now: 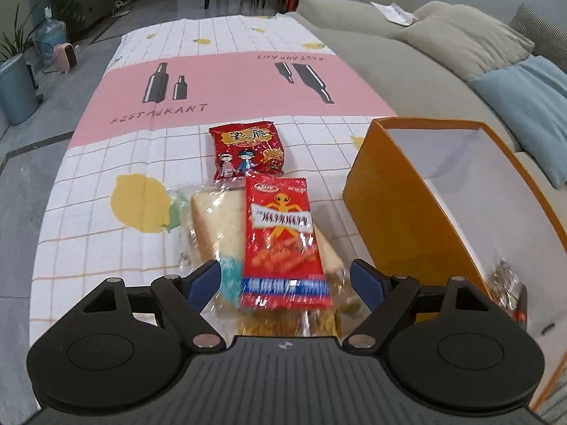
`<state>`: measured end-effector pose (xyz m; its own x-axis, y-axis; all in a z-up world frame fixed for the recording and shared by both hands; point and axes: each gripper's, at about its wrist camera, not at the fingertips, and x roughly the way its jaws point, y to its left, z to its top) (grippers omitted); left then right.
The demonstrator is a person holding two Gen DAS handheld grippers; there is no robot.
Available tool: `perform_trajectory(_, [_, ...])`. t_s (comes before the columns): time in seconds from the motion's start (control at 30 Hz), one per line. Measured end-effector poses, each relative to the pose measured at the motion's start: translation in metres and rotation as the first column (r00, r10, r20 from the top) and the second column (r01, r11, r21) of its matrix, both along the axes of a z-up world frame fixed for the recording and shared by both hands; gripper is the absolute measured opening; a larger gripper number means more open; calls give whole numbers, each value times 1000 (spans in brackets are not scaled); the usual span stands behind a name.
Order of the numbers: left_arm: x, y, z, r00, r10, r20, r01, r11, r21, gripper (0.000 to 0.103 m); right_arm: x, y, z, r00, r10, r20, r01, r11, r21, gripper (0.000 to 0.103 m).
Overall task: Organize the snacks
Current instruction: 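Grasp the red spicy-strip bag with left tool while right tool grasps the red-wrapped candy, then carry both snacks over the orange box and open both tools to drop them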
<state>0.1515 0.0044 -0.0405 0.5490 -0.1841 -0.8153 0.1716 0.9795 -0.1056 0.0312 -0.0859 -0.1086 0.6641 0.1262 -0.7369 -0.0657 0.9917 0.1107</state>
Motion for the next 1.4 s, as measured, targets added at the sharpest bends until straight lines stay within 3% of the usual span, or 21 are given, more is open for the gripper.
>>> perform_trajectory(0.17, [24, -17, -16, 1000, -1, -13, 2, 992, 126, 94, 5, -5, 1, 1000, 3, -5, -2, 1000, 21, 56])
perform_trajectory(0.37, [38, -26, -28, 1000, -12, -24, 17, 981, 193, 90, 8, -7, 1, 1000, -3, -15, 3, 999, 39, 56])
perform_trajectory(0.4, [38, -26, -28, 1000, -18, -21, 21, 981, 190, 80, 7, -7, 1, 1000, -3, -14, 3, 999, 38, 56])
perform_trajectory(0.43, [37, -27, -27, 1000, -17, -17, 20, 981, 191, 63, 7, -7, 1, 1000, -3, -14, 3, 999, 38, 56])
perform_trajectory(0.5, [37, -26, -24, 1000, 0, -15, 3, 982, 188, 58, 6, -7, 1, 1000, -1, -12, 1, 999, 36, 56])
perform_trajectory(0.73, [27, 1, -13, 998, 54, -31, -52, 997, 63, 53, 5, -9, 3, 1000, 3, -11, -3, 999, 33, 55])
perform_trajectory(1.1, [-10, 45, 22, 991, 116, 60, -111, 991, -77, 53, -5, -7, 20, 999, 41, 22, -42, 997, 61, 50])
perform_trajectory(1.3, [-27, 61, 45, 984, 152, 88, -131, 969, -208, 53, -20, -11, 48, 984, 76, 163, -86, 995, 57, 49])
perform_trajectory(1.4, [-35, 58, 56, 983, 144, 117, -118, 972, -204, 53, -26, -21, 66, 970, 78, 230, -107, 988, 114, 49])
